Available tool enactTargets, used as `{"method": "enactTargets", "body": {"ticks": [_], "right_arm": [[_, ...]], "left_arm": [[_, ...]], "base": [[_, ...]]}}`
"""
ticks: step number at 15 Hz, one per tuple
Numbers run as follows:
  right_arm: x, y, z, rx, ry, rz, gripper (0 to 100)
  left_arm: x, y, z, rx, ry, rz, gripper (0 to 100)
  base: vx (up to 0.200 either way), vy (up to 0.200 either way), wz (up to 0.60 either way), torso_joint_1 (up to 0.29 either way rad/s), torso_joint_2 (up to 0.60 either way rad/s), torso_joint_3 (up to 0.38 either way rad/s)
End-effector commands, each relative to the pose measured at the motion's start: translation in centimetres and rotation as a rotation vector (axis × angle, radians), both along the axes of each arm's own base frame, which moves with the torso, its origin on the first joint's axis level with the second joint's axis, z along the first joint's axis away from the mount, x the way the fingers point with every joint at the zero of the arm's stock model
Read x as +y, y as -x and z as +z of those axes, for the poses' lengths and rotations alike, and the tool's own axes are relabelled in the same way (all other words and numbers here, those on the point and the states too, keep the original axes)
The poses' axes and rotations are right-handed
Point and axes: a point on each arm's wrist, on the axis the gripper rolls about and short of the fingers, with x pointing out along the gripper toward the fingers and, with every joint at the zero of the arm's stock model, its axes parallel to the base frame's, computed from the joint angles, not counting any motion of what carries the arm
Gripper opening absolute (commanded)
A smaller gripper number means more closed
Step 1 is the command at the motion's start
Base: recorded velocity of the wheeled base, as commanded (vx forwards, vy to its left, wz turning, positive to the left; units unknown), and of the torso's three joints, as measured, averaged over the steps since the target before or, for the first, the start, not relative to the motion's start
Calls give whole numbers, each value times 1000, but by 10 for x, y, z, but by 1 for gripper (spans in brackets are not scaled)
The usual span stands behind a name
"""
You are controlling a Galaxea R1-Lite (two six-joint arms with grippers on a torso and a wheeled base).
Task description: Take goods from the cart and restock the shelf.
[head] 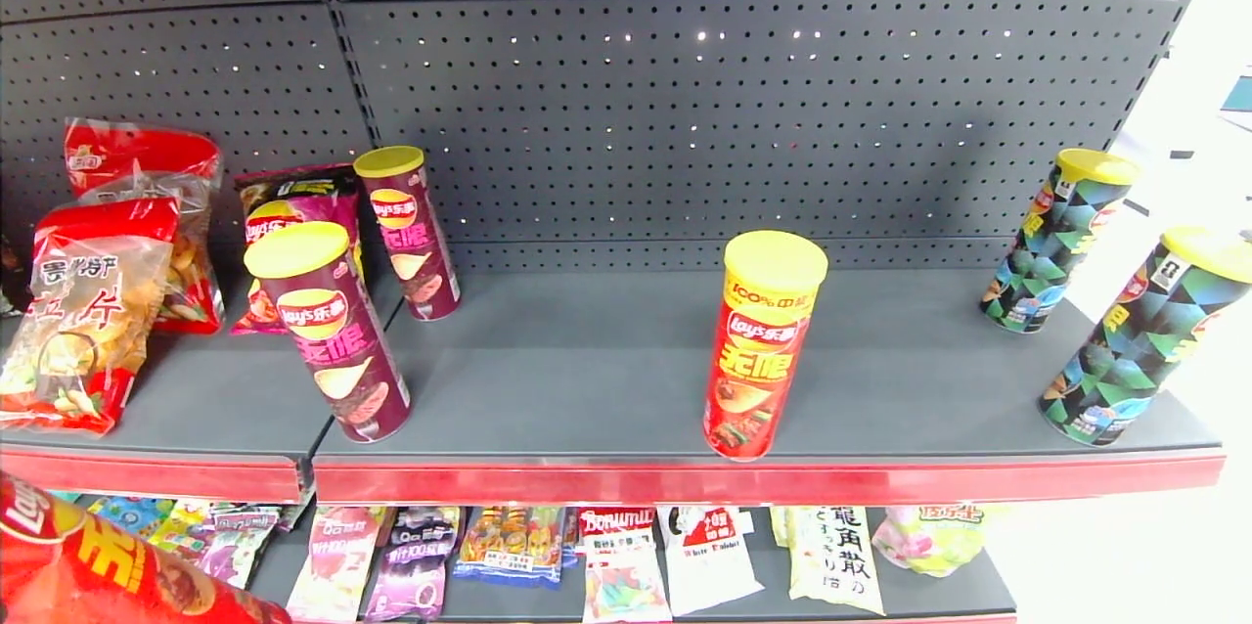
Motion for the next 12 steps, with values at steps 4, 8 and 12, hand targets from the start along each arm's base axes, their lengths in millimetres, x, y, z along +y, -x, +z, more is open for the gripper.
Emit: {"method": "enactTargets", "body": {"ticks": [4,8,12], "right_arm": [[0,0,-9,30,-5,-2,100],[0,0,-9,26,-5,-2,100],[0,0,-9,26,-5,-2,100]], "left_arm": [[0,1,-10,11,6,-20,0],[0,4,-10,-6,9,-21,0],[0,5,-9,-10,9,-21,0]], "base": [[0,0,0,0,0,0],[0,0,0,0,0,0],[0,0,-450,3,1,2]]}}
